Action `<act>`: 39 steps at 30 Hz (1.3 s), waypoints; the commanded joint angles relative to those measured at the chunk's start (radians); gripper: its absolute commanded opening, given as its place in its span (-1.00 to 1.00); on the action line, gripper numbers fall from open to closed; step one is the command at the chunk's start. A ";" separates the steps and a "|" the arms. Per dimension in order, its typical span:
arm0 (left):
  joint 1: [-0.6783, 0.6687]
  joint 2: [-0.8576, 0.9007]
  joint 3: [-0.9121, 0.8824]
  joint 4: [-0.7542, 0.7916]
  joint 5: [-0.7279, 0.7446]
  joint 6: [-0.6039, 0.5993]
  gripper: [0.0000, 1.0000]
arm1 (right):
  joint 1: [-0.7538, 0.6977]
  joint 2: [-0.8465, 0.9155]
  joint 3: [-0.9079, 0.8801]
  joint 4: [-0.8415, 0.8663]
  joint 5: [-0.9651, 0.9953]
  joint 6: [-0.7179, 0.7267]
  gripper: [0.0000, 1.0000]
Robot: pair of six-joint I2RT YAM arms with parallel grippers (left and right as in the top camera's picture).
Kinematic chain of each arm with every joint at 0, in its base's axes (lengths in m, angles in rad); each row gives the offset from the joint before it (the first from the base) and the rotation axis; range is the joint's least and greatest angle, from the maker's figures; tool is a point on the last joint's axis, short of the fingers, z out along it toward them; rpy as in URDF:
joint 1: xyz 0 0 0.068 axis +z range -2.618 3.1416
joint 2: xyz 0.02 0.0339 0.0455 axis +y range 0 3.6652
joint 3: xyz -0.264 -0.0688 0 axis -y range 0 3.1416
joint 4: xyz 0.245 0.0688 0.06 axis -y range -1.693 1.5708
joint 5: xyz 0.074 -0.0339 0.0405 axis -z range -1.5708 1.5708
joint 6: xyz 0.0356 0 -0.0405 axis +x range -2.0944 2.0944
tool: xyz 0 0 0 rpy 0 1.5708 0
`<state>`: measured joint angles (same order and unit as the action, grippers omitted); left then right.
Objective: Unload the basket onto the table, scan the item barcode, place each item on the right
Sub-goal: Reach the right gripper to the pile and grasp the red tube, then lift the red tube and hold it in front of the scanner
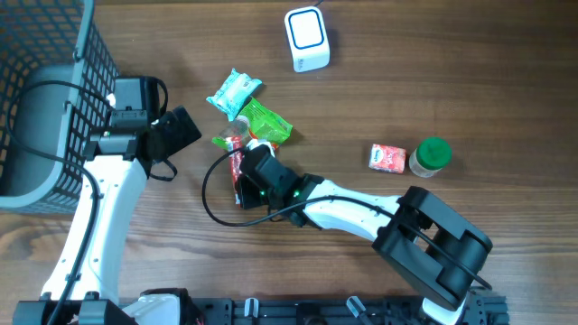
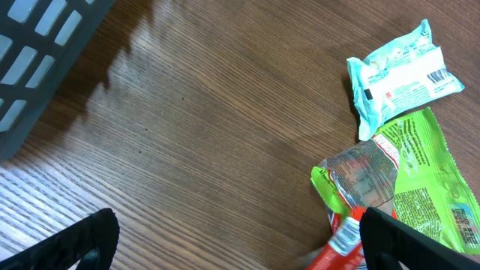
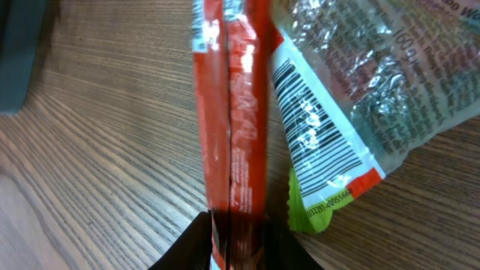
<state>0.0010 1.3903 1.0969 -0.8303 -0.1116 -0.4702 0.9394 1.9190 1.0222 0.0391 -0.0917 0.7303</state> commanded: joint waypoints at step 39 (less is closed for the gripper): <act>0.002 -0.001 0.002 0.003 -0.013 -0.013 1.00 | 0.010 -0.018 -0.003 -0.008 -0.093 -0.442 -0.91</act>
<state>0.0010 1.3903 1.0969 -0.8303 -0.1116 -0.4702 0.9493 1.9785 1.0256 0.0875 -0.2008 0.2924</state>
